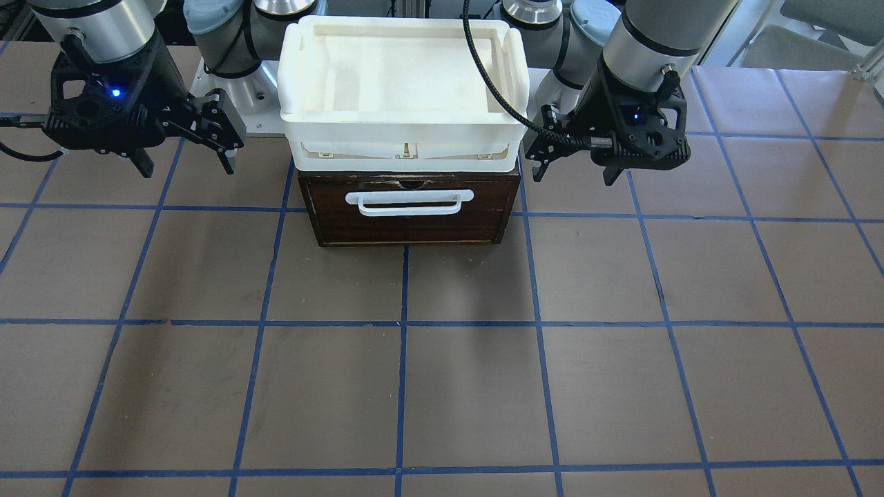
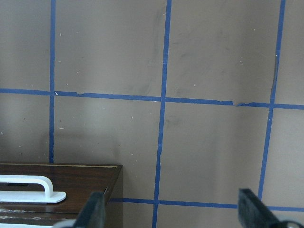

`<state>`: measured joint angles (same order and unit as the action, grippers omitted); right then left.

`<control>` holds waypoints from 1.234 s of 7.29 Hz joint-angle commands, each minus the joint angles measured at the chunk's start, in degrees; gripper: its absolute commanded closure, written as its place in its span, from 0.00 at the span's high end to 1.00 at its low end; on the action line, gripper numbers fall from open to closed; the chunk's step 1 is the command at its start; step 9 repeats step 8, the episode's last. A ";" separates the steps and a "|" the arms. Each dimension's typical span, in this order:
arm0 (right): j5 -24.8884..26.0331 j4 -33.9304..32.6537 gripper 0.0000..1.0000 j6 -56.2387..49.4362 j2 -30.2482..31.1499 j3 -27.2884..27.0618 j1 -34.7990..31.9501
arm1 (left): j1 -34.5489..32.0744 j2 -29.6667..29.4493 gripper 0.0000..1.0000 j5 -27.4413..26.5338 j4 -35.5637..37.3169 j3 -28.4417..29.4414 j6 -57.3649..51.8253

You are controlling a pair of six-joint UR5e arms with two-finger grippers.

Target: Put scissors in drawer and close it

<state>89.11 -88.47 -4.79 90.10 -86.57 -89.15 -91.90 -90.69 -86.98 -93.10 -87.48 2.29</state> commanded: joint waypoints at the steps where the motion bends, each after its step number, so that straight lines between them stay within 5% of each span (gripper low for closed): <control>1: 0.01 -0.04 1.00 -0.13 -0.01 0.00 -0.06 | -0.39 1.84 1.00 -3.02 0.02 -2.34 -0.63; 9: -0.07 -0.04 1.00 -0.13 -0.01 0.00 0.02 | -1.62 1.40 1.00 -3.19 3.80 -3.23 1.84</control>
